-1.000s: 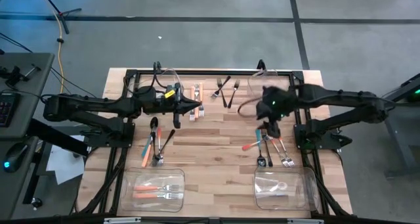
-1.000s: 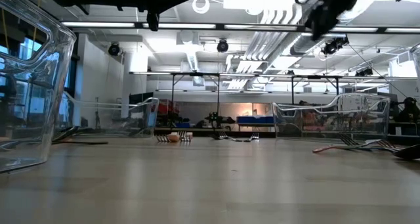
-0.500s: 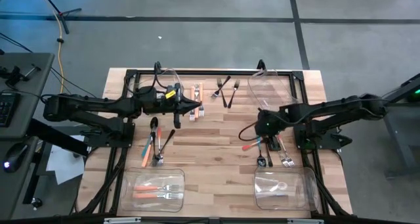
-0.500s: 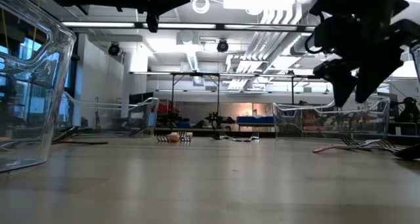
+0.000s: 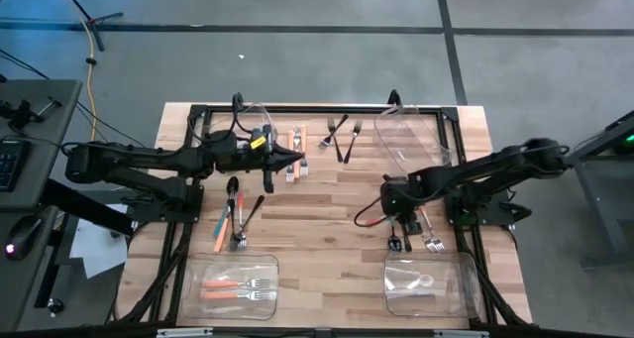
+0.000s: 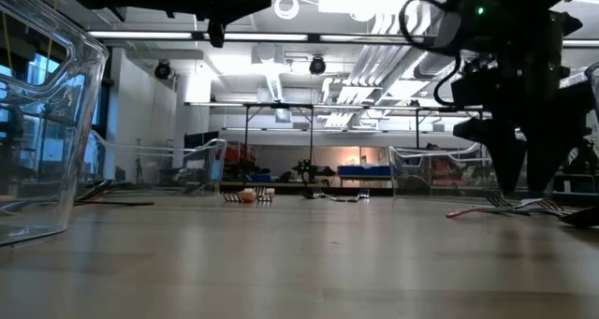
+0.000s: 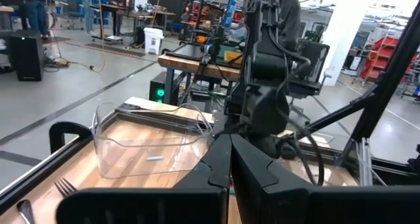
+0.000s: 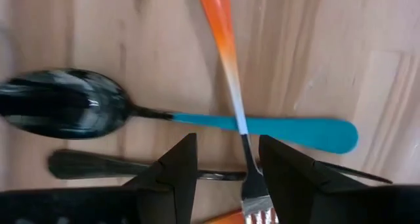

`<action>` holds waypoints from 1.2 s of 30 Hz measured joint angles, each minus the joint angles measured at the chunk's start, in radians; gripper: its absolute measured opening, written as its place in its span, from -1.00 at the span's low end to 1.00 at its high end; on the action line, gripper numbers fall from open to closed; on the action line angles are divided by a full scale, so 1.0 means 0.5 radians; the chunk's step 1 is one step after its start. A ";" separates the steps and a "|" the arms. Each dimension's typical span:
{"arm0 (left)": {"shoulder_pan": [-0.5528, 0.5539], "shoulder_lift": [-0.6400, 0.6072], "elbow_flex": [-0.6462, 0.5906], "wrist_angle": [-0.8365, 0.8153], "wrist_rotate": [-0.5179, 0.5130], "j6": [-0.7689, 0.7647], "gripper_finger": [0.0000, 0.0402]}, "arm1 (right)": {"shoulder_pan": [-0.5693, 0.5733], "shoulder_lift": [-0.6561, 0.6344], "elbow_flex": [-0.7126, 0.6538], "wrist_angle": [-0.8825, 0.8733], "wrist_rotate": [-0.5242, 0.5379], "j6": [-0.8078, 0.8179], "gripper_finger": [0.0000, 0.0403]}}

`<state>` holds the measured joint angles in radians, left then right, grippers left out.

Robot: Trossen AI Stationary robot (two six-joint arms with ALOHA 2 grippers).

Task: Sort silverware by color (type)
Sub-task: Put the orange fork into the top right transparent bin

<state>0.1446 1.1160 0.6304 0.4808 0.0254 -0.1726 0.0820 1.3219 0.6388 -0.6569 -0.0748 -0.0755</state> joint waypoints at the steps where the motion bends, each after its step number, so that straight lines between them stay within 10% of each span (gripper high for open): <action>1: 0.000 0.000 0.000 -0.001 -0.012 0.001 -1.00 | -0.001 0.023 0.000 0.000 0.015 -0.002 -0.27; 20: 0.000 0.000 0.000 -0.027 -0.022 0.019 -1.00 | -0.001 0.245 0.007 0.020 0.070 -0.021 -0.44; 36: 0.000 0.000 0.000 -0.027 -0.022 0.040 -1.00 | -0.001 0.223 0.002 0.026 0.037 0.064 -0.98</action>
<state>0.1446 1.1160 0.6302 0.4675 0.0143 -0.1528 0.0814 1.4333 0.6400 -0.6440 -0.0564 -0.0436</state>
